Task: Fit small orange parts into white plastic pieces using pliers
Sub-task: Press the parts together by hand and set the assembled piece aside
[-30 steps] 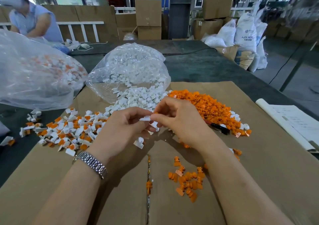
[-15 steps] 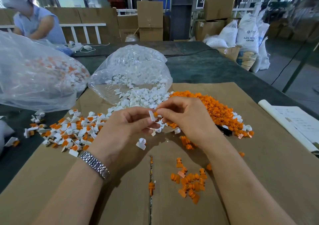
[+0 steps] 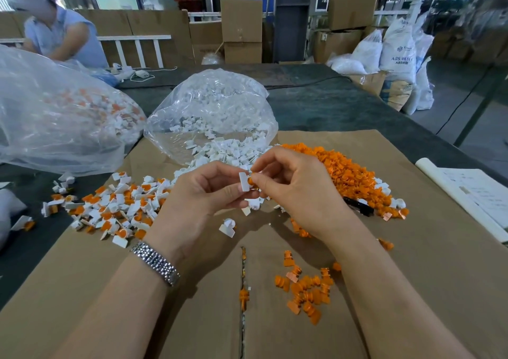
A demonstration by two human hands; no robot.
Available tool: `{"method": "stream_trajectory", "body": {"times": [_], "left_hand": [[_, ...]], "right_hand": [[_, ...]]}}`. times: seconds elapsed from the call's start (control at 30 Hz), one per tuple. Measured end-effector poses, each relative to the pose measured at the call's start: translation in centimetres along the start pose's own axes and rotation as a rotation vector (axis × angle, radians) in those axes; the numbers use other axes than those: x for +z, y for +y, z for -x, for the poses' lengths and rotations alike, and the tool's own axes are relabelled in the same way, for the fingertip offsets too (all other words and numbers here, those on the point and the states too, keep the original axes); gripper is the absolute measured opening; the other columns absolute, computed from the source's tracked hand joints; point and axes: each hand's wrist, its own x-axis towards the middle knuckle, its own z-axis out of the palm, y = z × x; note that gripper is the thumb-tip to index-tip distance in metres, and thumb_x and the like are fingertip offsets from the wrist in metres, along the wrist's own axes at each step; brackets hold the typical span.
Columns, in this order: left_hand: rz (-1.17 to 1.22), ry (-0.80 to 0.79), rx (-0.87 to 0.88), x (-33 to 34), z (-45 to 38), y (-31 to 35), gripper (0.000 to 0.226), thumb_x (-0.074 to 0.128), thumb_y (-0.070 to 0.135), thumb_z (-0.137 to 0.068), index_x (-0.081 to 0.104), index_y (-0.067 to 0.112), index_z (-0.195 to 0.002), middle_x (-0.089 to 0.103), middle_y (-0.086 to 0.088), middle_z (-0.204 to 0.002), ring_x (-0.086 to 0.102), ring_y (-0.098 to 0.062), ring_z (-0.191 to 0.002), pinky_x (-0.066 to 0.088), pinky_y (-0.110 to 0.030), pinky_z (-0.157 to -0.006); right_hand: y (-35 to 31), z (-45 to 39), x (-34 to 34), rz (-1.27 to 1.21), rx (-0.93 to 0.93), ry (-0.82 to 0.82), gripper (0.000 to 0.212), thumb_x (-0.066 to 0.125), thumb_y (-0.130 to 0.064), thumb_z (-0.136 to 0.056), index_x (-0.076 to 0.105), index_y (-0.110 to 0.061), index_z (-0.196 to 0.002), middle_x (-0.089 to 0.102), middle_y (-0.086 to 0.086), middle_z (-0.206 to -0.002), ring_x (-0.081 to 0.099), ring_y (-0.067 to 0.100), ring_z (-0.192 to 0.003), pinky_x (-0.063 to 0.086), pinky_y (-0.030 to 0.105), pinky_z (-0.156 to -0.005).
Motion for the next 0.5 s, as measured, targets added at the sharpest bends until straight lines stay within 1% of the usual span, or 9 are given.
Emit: {"method": "stream_trajectory", "body": {"times": [0.07, 0.17, 0.27, 0.33, 0.4, 0.43, 0.5], "left_hand": [[-0.025, 0.0, 0.011, 0.0, 0.0, 0.0, 0.016, 0.072, 0.006, -0.089, 0.072, 0.002, -0.104, 0.078, -0.015, -0.099, 0.077, -0.029, -0.094, 0.061, -0.027, -0.077], [-0.068, 0.005, 0.033, 0.3, 0.1, 0.0, 0.018, 0.073, 0.011, -0.085, 0.073, 0.005, -0.102, 0.079, -0.012, -0.098, 0.077, -0.027, -0.093, 0.061, -0.027, -0.078], [-0.084, 0.009, 0.041, 0.3, 0.1, -0.1, 0.019, 0.074, 0.013, -0.084, 0.073, 0.006, -0.102, 0.079, -0.011, -0.098, 0.077, -0.025, -0.091, 0.061, -0.026, -0.077], [-0.108, 0.008, 0.041, 0.4, 0.1, -0.1, 0.017, 0.073, 0.01, -0.086, 0.073, 0.004, -0.102, 0.079, -0.01, -0.097, 0.077, -0.024, -0.089, 0.061, -0.025, -0.077], [-0.117, 0.012, 0.04, 0.5, 0.1, -0.2, 0.016, 0.072, 0.006, -0.088, 0.072, 0.001, -0.103, 0.079, -0.01, -0.097, 0.077, -0.022, -0.088, 0.061, -0.026, -0.077], [-0.116, 0.012, 0.039, 0.5, 0.1, -0.2, 0.016, 0.072, 0.006, -0.088, 0.072, 0.001, -0.103, 0.079, -0.01, -0.097, 0.077, -0.022, -0.088, 0.061, -0.026, -0.077], [-0.115, 0.013, 0.043, 0.6, 0.1, -0.1, 0.019, 0.073, 0.01, -0.085, 0.073, 0.003, -0.102, 0.079, -0.01, -0.098, 0.077, -0.023, -0.09, 0.061, -0.026, -0.078]], "right_hand": [[0.0, 0.1, 0.0, -0.003, 0.005, 0.0, 0.008, 0.073, -0.013, -0.092, 0.071, -0.02, -0.096, 0.066, -0.003, -0.077, 0.064, 0.008, -0.065, 0.054, 0.02, -0.064], [0.0, 0.2, 0.3, 0.039, 0.019, 0.015, 0.008, 0.072, -0.014, -0.091, 0.071, -0.022, -0.092, 0.065, -0.006, -0.075, 0.059, 0.003, -0.063, 0.052, 0.017, -0.061], [-0.1, 0.2, 0.6, 0.082, 0.015, 0.036, 0.008, 0.071, -0.014, -0.091, 0.07, -0.021, -0.09, 0.065, -0.006, -0.076, 0.06, 0.003, -0.064, 0.049, 0.014, -0.06], [-0.3, 0.3, 0.8, 0.16, -0.024, 0.056, 0.004, 0.071, -0.015, -0.091, 0.07, -0.019, -0.09, 0.064, -0.006, -0.076, 0.061, 0.006, -0.068, 0.05, 0.016, -0.061], [-0.4, 0.4, 1.0, 0.22, -0.059, 0.075, 0.003, 0.072, -0.018, -0.09, 0.069, -0.016, -0.09, 0.063, -0.006, -0.076, 0.06, 0.009, -0.069, 0.051, 0.021, -0.063], [-0.4, 0.4, 1.1, 0.214, -0.057, 0.078, 0.004, 0.072, -0.019, -0.09, 0.069, -0.016, -0.09, 0.063, -0.006, -0.076, 0.059, 0.009, -0.068, 0.051, 0.022, -0.063], [-0.4, 0.4, 1.1, 0.179, -0.031, 0.068, 0.004, 0.072, -0.019, -0.089, 0.069, -0.016, -0.089, 0.062, -0.007, -0.075, 0.057, 0.005, -0.066, 0.049, 0.018, -0.062]]}}
